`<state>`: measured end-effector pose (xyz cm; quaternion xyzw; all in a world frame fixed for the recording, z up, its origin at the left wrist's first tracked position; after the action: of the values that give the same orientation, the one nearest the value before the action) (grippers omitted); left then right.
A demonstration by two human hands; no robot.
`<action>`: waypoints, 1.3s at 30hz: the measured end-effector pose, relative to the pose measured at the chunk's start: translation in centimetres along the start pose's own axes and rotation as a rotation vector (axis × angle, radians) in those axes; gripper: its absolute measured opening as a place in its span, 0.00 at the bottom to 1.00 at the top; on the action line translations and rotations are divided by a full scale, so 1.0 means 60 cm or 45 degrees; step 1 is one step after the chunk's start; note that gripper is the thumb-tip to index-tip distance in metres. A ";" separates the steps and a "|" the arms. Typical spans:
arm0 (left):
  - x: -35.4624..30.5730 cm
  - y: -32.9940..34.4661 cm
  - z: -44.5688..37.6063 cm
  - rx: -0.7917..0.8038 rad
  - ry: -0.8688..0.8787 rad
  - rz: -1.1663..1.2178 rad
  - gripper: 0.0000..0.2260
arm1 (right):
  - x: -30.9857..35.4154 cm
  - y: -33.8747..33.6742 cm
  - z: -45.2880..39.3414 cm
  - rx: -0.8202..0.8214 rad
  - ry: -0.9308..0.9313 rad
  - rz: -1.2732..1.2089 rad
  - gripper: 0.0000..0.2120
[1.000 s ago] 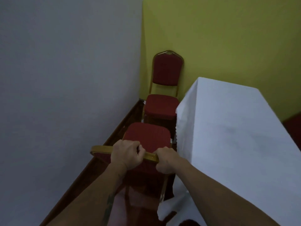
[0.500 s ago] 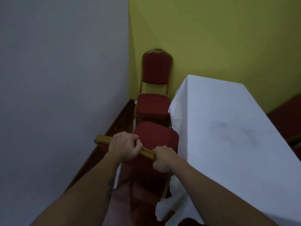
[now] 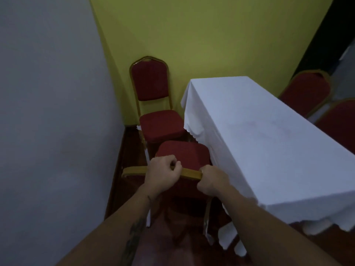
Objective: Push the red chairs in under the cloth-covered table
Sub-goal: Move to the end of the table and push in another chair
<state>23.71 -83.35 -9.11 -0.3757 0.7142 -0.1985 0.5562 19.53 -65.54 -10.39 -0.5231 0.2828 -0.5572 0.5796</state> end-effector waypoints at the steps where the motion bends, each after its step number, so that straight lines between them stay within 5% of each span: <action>1: 0.004 -0.005 0.007 0.009 -0.065 0.106 0.13 | 0.005 0.000 0.004 0.003 0.063 -0.020 0.07; 4: 0.019 -0.040 0.022 -0.109 -0.302 0.205 0.07 | 0.015 0.003 0.011 -0.010 0.196 -0.040 0.09; 6: 0.033 -0.075 0.026 -0.270 -0.665 0.141 0.07 | 0.020 0.003 0.011 0.002 0.243 -0.024 0.09; 9: 0.062 -0.092 0.044 -0.309 -1.458 0.527 0.31 | 0.025 0.001 0.011 0.017 0.286 0.004 0.11; 11: 0.056 -0.084 0.051 -0.300 -1.669 0.964 0.45 | 0.029 -0.002 0.016 -0.006 0.294 0.029 0.11; 14: 0.008 -0.052 0.044 -0.181 -1.701 1.389 0.42 | 0.042 0.001 0.029 0.007 0.306 0.055 0.11; 22: 0.000 -0.034 0.037 -0.464 -1.582 1.319 0.32 | 0.086 0.021 0.075 -0.044 0.217 0.256 0.19; 30: 0.104 -0.097 -0.002 -0.043 -1.374 1.175 0.31 | 0.180 0.028 0.096 0.040 0.003 0.345 0.18; 39: 0.131 -0.112 -0.055 0.361 -1.264 1.023 0.19 | 0.214 0.043 0.088 0.098 0.029 0.283 0.16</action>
<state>21.94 -94.03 -8.47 -0.0496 0.4241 0.1295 0.8949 28.06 -76.53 -7.93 -0.4595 0.3241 -0.5057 0.6543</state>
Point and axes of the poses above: each hand's wrist, its own z-axis away from the middle knuckle, its own y-axis out of the palm, x = y × z, the point moved 2 cm from there along -z, towards the middle knuckle, and after that the axes turned 4 degrees about z, right-handed, at the moved point
